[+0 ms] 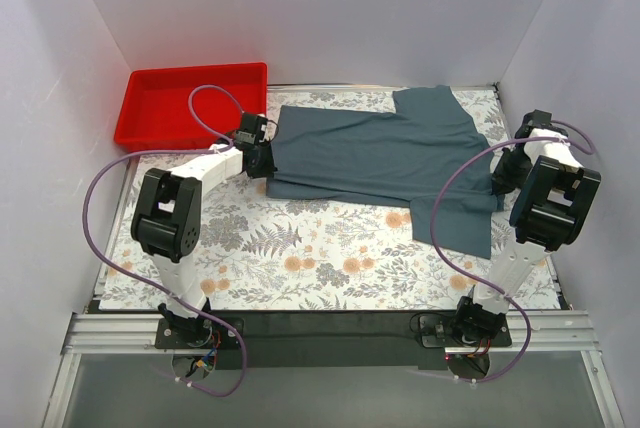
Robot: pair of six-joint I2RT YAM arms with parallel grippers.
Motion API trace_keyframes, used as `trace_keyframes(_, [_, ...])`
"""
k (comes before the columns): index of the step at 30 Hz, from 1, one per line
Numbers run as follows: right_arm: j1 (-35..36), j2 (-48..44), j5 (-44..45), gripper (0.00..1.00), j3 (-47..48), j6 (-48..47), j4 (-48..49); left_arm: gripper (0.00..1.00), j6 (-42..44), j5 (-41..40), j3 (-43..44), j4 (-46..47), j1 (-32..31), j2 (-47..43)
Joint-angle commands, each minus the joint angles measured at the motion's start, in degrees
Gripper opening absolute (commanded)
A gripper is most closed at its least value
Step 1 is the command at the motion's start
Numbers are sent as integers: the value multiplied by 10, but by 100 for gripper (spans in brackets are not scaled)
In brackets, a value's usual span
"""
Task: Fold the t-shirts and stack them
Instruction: Fold the tshirt
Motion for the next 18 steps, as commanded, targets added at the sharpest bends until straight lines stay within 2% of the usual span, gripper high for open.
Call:
trace_keyframes(1, [-3,-9,2,9,0,-10,19,0,2,-24,4,13,7,-37])
trace_keyframes(6, [-2,-33,-16,9,-4,-5,18,0,-9,1,0,2,7,-49])
trace_keyframes(10, [-2,-89,-27,9,-40,6,11,0,-25,10,-18,-68,7,-121])
trace_keyframes(15, [-3,-204,-27,10,-146,13,-3,0,-55,21,-61,-168,7,-210])
trace_keyframes(18, [-3,-277,-25,11,-209,13,-13,0,-68,59,-95,-218,7,-259])
